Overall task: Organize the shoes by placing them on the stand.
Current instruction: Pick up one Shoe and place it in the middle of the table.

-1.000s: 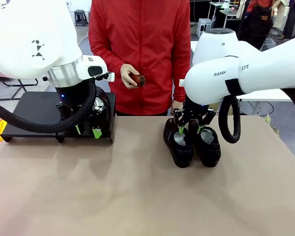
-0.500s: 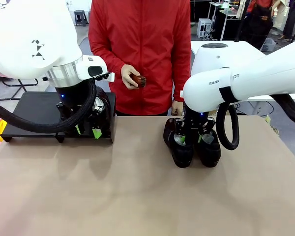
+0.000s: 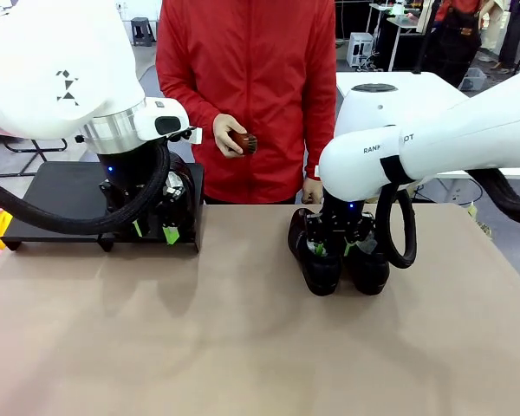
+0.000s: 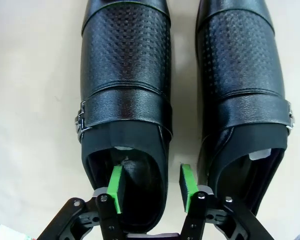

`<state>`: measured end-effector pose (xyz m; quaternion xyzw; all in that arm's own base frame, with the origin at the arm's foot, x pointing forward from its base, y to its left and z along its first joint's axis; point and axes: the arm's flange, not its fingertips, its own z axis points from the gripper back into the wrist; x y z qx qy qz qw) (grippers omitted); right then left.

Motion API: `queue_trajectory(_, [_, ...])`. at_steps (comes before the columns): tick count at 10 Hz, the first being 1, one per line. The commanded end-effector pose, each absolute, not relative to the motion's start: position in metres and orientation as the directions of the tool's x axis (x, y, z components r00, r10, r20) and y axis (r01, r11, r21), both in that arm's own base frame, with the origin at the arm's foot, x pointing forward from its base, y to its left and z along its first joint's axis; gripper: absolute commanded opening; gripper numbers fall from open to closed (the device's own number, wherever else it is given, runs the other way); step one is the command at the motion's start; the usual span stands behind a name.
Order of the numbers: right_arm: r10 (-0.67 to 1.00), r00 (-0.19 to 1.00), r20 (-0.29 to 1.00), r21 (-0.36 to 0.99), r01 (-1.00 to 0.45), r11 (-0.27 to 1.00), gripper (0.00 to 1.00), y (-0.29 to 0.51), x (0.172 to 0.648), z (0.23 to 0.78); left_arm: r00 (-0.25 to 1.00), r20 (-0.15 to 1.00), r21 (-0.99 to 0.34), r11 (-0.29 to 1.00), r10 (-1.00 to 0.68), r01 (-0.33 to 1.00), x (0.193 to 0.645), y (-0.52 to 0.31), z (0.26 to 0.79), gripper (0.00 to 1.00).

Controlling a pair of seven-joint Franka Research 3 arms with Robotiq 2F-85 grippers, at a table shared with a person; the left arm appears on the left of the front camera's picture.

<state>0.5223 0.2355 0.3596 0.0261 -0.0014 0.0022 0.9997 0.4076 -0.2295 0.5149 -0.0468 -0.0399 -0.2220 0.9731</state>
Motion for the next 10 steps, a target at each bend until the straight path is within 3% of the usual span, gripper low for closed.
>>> queue_trajectory(1, [0.035,0.999,0.000,0.076,-0.035,0.997,0.46,0.239,0.531,0.355,0.899,0.101,-0.060,0.900,-0.426,0.433,0.408,-0.226,0.516,0.58])
queue_trajectory(4, [0.057,0.998,-0.012,0.058,-0.056,0.997,0.00,0.241,0.533,0.349,0.899,0.101,-0.060,0.900,-0.426,0.433,0.408,-0.226,0.516,0.58])
queue_trajectory(8, [0.057,0.998,-0.002,0.049,-0.056,0.997,0.00,0.240,0.531,0.352,0.899,0.101,-0.060,0.900,-0.426,0.433,0.408,-0.226,0.516,0.58])
queue_trajectory(10, [0.040,0.999,0.021,0.082,-0.041,0.996,0.00,0.242,0.508,0.379,0.899,0.101,-0.060,0.900,-0.426,0.433,0.408,-0.226,0.516,0.58])
